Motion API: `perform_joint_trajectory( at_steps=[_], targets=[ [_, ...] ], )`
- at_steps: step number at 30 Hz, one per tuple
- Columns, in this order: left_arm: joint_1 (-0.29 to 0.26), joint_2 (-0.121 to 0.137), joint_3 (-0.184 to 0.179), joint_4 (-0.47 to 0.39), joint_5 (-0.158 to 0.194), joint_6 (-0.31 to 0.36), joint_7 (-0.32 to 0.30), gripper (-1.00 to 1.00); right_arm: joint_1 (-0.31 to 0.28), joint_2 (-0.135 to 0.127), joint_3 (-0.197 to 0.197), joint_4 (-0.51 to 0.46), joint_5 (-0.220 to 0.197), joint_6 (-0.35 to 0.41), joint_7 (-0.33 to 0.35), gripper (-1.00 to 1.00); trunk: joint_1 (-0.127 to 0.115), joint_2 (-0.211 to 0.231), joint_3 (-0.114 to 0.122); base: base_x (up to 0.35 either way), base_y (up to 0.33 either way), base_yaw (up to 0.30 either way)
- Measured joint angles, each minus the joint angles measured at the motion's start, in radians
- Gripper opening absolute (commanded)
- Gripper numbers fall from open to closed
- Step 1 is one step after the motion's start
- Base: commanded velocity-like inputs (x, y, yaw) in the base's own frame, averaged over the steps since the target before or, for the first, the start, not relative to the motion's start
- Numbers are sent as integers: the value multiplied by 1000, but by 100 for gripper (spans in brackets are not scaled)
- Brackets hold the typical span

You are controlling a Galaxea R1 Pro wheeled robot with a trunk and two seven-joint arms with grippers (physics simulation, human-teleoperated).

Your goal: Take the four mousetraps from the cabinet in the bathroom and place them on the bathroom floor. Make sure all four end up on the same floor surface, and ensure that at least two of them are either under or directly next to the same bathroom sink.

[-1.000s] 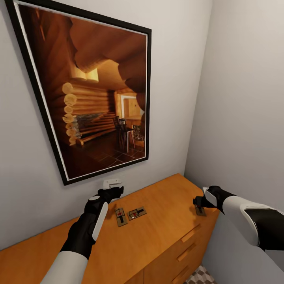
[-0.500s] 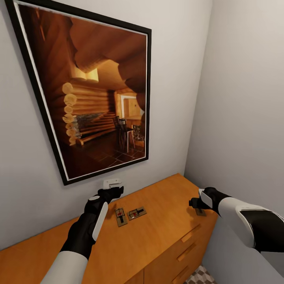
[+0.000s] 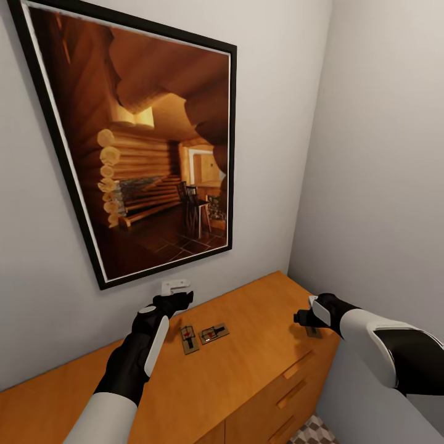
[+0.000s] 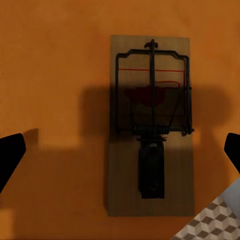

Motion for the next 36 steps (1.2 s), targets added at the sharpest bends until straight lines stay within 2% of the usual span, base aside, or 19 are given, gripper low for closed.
perform_joint_trajectory(
  at_steps=[36],
  targets=[
    [0, 0, 0, 0, 0, 0, 0, 100, 2, -4, 1, 0, 3, -3, -10, 100, 0, 0, 0, 0, 0, 0]
  ],
)
